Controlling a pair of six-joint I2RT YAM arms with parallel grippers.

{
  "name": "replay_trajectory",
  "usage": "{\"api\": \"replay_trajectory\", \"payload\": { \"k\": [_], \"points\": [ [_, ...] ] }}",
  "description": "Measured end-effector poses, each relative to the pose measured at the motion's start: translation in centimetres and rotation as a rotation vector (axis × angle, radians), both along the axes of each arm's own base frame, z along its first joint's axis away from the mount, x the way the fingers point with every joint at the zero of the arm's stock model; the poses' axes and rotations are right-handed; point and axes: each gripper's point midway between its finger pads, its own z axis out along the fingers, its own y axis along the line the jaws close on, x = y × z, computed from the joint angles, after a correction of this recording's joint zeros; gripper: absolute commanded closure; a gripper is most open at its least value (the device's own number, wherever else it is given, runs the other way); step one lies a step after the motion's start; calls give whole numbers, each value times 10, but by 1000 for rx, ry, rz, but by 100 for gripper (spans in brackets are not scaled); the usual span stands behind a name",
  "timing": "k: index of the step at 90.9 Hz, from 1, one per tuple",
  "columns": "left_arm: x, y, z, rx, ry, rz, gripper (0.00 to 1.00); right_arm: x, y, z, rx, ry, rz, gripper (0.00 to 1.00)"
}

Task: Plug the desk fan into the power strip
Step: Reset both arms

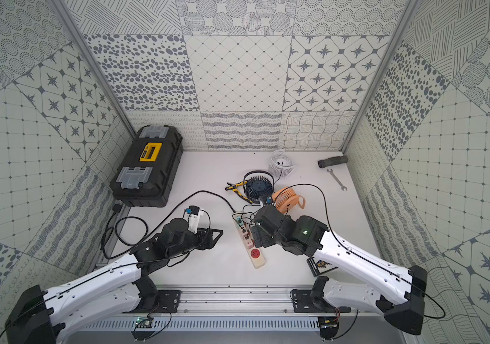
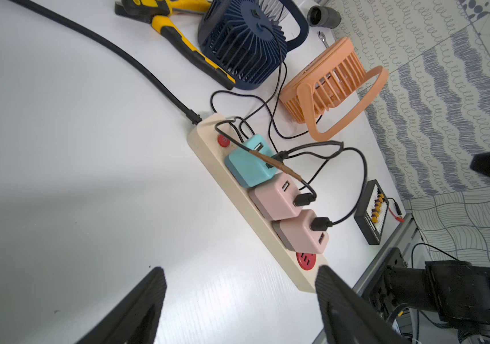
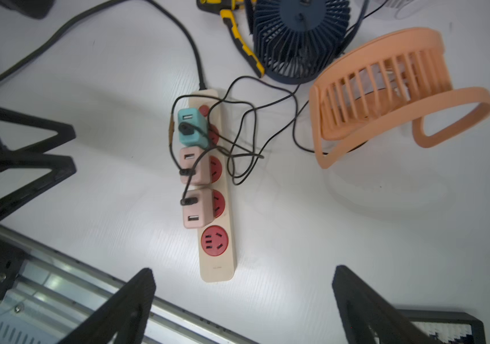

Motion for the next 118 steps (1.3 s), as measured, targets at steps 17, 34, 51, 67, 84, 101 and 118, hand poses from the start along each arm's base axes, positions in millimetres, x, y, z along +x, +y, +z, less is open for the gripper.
{"api": "replay_trajectory", "payload": {
  "k": [17, 34, 51, 67, 84, 101, 118],
  "points": [
    [17, 35, 18, 87, -79, 79, 6, 31, -82, -8, 42, -88, -250, 3],
    [43, 92, 23, 196, -124, 229, 2, 49, -156, -37, 98, -149, -485, 3],
    [62, 145, 21, 292, -147, 381, 2, 74, -198, -66, 133, -220, -605, 3],
    [72, 183, -5, 395, -156, 484, 2, 101, -202, -86, 138, -301, -576, 3],
    [72, 201, -59, 510, -164, 488, 2, 119, -197, -99, 133, -427, -490, 3],
    [86, 189, -81, 546, -219, 376, 2, 129, -187, -98, 122, -549, -384, 3],
    [114, 174, -90, 558, -273, 276, 2, 147, -172, -97, 152, -635, -277, 3]
  ]
}}
